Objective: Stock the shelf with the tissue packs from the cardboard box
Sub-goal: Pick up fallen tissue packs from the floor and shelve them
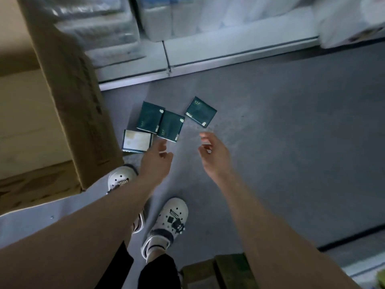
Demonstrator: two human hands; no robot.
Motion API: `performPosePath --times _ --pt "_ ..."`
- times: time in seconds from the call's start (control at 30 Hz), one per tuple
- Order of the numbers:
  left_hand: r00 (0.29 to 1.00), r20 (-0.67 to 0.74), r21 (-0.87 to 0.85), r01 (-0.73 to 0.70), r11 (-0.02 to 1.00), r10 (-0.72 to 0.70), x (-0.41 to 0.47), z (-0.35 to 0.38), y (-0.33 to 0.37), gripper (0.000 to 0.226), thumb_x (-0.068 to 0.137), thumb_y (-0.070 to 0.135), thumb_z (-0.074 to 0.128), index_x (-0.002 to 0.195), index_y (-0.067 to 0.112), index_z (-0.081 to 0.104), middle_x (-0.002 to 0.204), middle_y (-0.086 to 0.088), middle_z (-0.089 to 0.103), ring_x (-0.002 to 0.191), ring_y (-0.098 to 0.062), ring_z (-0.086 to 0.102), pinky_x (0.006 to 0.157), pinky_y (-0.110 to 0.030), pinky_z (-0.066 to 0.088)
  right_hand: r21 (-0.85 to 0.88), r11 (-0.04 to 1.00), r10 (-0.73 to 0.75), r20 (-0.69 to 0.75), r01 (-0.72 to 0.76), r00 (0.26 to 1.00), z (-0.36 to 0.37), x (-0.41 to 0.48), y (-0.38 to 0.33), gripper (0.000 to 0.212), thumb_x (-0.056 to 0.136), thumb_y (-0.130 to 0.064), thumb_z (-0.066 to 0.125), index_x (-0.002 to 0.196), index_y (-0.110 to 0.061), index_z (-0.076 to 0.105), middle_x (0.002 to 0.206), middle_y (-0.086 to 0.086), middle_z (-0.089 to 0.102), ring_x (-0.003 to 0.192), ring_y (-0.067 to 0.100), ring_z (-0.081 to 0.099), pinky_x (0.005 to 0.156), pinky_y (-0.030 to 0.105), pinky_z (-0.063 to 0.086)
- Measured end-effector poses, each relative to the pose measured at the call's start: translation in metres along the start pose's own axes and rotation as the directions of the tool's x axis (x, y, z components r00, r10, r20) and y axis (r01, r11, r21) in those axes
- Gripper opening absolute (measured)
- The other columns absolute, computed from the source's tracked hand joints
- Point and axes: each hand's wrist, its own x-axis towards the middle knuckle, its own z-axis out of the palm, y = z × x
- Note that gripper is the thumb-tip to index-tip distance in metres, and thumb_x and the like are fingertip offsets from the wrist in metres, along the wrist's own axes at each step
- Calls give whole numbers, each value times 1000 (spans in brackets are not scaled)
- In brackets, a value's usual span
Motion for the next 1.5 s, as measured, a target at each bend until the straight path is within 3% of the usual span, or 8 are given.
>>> performPosePath --times 0.17,0.4,0.6,0.83,1.1,1.37,1.43,1.5 --pt "994 -31 -137 104 985 -109 47 29 -39 43 96 13 52 137 20 45 128 1 54 104 -15 53 69 -18 42 -73 997 18 76 -13 997 44 49 22 38 97 -6 52 134 -15 58 132 4 62 117 17 60 103 28 45" --pt "981 -25 -219 185 958 -195 102 64 -80 52 96 17 54 145 20 38 132 1 52 105 -12 51 100 -34 44 -155 986 -45 137 67 990 88 109 33 46 98 -1 49 142 -15 50 145 0 53 134 17 47 103 19 34" --pt "966 -21 -287 240 928 -256 140 77 -96 58 96 17 52 150 18 32 145 0 46 116 -14 51 92 -26 37 -199 961 -158 166 190 974 117 147 39 43 85 -4 42 123 -9 59 121 11 62 115 31 54 88 33 44" --pt "971 19 -386 229 894 -240 153 82 -98 49 96 11 53 143 15 42 128 8 50 117 -14 50 103 -35 42 -346 914 -145 207 211 967 129 164 55 48 87 -5 50 134 -12 53 133 13 56 125 35 47 98 34 40" --pt "959 -46 -424 235 875 -280 131 70 -94 38 93 6 56 124 27 48 120 9 54 115 -17 53 104 -42 44 -304 951 121 180 -62 976 103 131 74 44 102 -26 44 142 -8 43 120 16 59 121 30 49 97 38 41" --pt "983 -52 -367 147 918 -178 80 56 -58 23 94 10 58 105 31 61 128 -5 53 111 -23 58 97 -39 51 -49 958 287 101 -283 953 48 70 57 28 104 -28 39 114 -12 61 97 3 61 70 2 54 67 26 41" --pt "988 -50 -376 119 919 -149 65 49 -43 21 95 10 55 100 29 63 123 -5 57 104 -18 59 95 -38 51 -10 953 301 83 -302 950 34 53 49 28 104 -29 42 121 -15 59 105 2 61 73 4 56 67 21 43" --pt "991 -61 -366 90 926 -121 49 39 -28 22 96 6 52 100 25 63 122 -3 55 94 -10 56 89 -34 51 43 946 320 55 -323 946 22 37 37 25 101 -31 45 119 -18 58 109 6 64 88 19 62 80 36 53"
